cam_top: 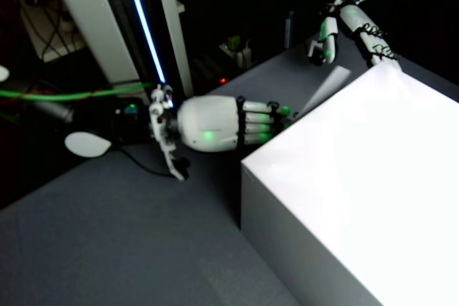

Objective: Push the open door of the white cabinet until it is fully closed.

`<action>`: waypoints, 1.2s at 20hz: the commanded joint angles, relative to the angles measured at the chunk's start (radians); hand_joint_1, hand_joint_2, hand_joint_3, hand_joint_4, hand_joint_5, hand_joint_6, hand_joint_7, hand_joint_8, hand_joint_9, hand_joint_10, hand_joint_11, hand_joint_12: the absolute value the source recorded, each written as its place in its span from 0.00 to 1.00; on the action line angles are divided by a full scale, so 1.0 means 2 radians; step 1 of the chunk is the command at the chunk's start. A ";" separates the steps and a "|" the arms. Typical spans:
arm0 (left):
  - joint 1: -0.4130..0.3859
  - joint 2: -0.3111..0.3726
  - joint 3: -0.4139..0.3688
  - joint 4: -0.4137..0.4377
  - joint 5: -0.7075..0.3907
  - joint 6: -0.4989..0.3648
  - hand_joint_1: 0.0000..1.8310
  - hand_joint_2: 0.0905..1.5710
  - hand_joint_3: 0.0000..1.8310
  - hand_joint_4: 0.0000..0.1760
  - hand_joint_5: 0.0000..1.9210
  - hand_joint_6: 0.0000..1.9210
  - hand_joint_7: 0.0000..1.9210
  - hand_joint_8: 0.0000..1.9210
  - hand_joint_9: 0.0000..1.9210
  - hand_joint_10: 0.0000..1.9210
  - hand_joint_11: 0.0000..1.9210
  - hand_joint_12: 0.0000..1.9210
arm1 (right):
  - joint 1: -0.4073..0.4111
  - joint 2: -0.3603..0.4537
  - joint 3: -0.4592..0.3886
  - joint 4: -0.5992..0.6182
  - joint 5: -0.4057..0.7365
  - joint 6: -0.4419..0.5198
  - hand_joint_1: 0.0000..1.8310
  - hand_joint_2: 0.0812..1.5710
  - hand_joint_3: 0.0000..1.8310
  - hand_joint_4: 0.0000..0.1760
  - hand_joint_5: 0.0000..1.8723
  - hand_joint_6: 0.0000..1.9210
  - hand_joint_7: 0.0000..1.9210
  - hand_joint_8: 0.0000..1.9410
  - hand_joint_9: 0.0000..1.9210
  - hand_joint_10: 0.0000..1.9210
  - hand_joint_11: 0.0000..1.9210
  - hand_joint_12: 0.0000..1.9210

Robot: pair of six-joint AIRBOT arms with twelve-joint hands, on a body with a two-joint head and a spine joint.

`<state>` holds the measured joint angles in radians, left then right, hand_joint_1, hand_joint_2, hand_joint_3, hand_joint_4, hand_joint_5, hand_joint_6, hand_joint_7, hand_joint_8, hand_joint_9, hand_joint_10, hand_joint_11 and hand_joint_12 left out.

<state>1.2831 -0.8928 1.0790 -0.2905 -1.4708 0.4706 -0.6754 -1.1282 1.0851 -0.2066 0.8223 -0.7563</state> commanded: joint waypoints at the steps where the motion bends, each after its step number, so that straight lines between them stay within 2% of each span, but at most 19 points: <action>1: -0.001 0.003 -0.001 -0.010 -0.065 -0.002 0.17 0.90 0.00 0.00 0.03 0.00 0.00 0.00 0.00 0.00 0.00 0.00 | 0.006 -0.001 0.000 0.012 0.055 -0.002 0.15 0.85 0.00 0.00 0.00 0.00 0.00 0.00 0.00 0.00 0.00 0.01; 5: 0.000 0.003 -0.002 -0.011 -0.066 -0.002 0.18 0.90 0.00 0.00 0.03 0.00 0.00 0.00 0.00 0.00 0.00 0.00 | 0.006 -0.002 0.000 0.017 0.055 -0.005 0.19 0.84 0.00 0.00 0.00 0.00 0.00 0.00 0.00 0.00 0.00 0.00; 6: 0.001 0.003 -0.002 -0.012 -0.067 -0.002 0.19 0.90 0.00 0.00 0.03 0.00 0.00 0.00 0.00 0.00 0.00 0.00 | 0.006 -0.002 -0.002 0.015 0.056 -0.005 0.15 0.83 0.00 0.00 0.00 0.00 0.00 0.00 0.00 0.00 0.00 0.00; 10: 0.003 0.003 -0.003 -0.014 -0.071 -0.002 0.18 0.90 0.00 0.00 0.03 0.00 0.00 0.00 0.00 0.00 0.00 0.00 | 0.006 0.016 -0.024 0.002 0.075 -0.004 0.15 0.83 0.00 0.00 0.00 0.00 0.00 0.00 0.00 0.00 0.00 0.00; 12: 0.008 0.003 -0.004 -0.019 -0.077 -0.002 0.19 0.90 0.00 0.00 0.04 0.00 0.00 0.00 0.00 0.00 0.00 0.00 | -0.004 0.035 -0.038 -0.003 0.095 0.004 0.21 0.82 0.00 0.00 0.06 0.01 0.08 0.02 0.11 0.01 0.00 0.36; 13: 0.011 0.003 -0.005 -0.021 -0.079 -0.002 0.19 0.90 0.00 0.00 0.04 0.00 0.00 0.00 0.00 0.00 0.00 0.00 | -0.012 0.043 -0.044 -0.003 0.104 0.006 0.22 0.82 0.00 0.00 0.04 0.01 0.12 0.01 0.13 0.01 0.00 0.54; 14: 0.012 0.003 -0.005 -0.022 -0.081 -0.002 0.19 0.90 0.00 0.00 0.04 0.00 0.00 0.00 0.00 0.00 0.00 0.00 | -0.018 0.049 -0.049 -0.003 0.110 0.008 0.20 0.83 0.00 0.00 0.08 0.01 0.15 0.01 0.15 0.02 0.00 0.67; 15: 0.013 0.003 -0.006 -0.023 -0.082 -0.002 0.19 0.89 0.00 0.00 0.04 0.00 0.00 0.00 0.00 0.00 0.00 0.00 | -0.032 0.063 -0.058 -0.004 0.125 0.014 0.24 0.83 0.00 0.00 0.11 0.02 0.17 0.02 0.17 0.03 0.00 0.69; 16: 0.014 0.003 -0.006 -0.024 -0.083 -0.002 0.18 0.90 0.00 0.00 0.04 0.00 0.00 0.00 0.00 0.00 0.00 0.00 | -0.041 0.072 -0.064 -0.004 0.136 0.017 0.22 0.85 0.00 0.00 0.11 0.02 0.15 0.01 0.16 0.02 0.00 0.72; 17: 0.016 0.003 -0.007 -0.026 -0.086 -0.002 0.19 0.90 0.00 0.00 0.05 0.00 0.00 0.00 0.00 0.00 0.00 0.00 | -0.052 0.081 -0.071 -0.004 0.147 0.018 0.13 0.87 0.00 0.00 0.12 0.03 0.17 0.00 0.09 0.23 0.00 0.78; 18: 0.017 0.003 -0.007 -0.027 -0.088 -0.002 0.19 0.90 0.00 0.00 0.05 0.00 0.00 0.00 0.00 0.00 0.00 0.00 | -0.055 0.083 -0.073 -0.004 0.150 0.018 0.13 0.87 0.00 0.00 0.12 0.03 0.17 0.00 0.09 0.23 0.00 0.78; 19: 0.019 0.003 -0.008 -0.028 -0.091 -0.002 0.19 0.90 0.00 0.00 0.06 0.01 0.00 0.00 0.00 0.00 0.00 0.00 | -0.065 0.086 -0.078 0.000 0.159 0.018 0.10 0.88 0.00 0.00 0.12 0.02 0.16 0.00 0.04 0.35 0.00 0.77; 21: 0.021 0.005 -0.010 -0.029 -0.096 -0.002 0.21 0.90 0.00 0.00 0.06 0.00 0.00 0.00 0.00 0.00 0.00 0.00 | -0.083 0.119 -0.090 0.013 0.174 0.017 0.12 0.88 0.00 0.00 0.12 0.02 0.17 0.01 0.04 0.38 0.00 0.75; 22: 0.021 0.005 -0.010 -0.029 -0.096 -0.002 0.23 0.90 0.00 0.00 0.06 0.00 0.00 0.00 0.00 0.00 0.00 0.00 | -0.089 0.126 -0.092 0.020 0.179 0.017 0.17 0.88 0.00 0.00 0.14 0.03 0.17 0.00 0.03 0.38 0.00 0.76; 23: 0.021 0.005 -0.010 -0.029 -0.096 -0.002 0.24 0.89 0.00 0.00 0.06 0.00 0.00 0.00 0.00 0.00 0.00 0.00 | -0.098 0.136 -0.095 0.034 0.186 0.010 0.17 0.87 0.00 0.00 0.13 0.02 0.15 0.00 0.03 0.37 0.00 0.79; 24: 0.021 0.005 -0.010 -0.029 -0.096 -0.002 0.26 0.89 0.00 0.00 0.07 0.00 0.00 0.00 0.00 0.00 0.01 0.00 | -0.105 0.145 -0.099 0.047 0.192 0.000 0.15 0.88 0.00 0.00 0.12 0.02 0.14 0.00 0.03 0.35 0.00 0.76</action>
<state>1.3296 -0.8928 1.0580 -0.3340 -1.5291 0.4706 -0.8955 -0.8398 0.8932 -0.1177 1.0660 -0.7589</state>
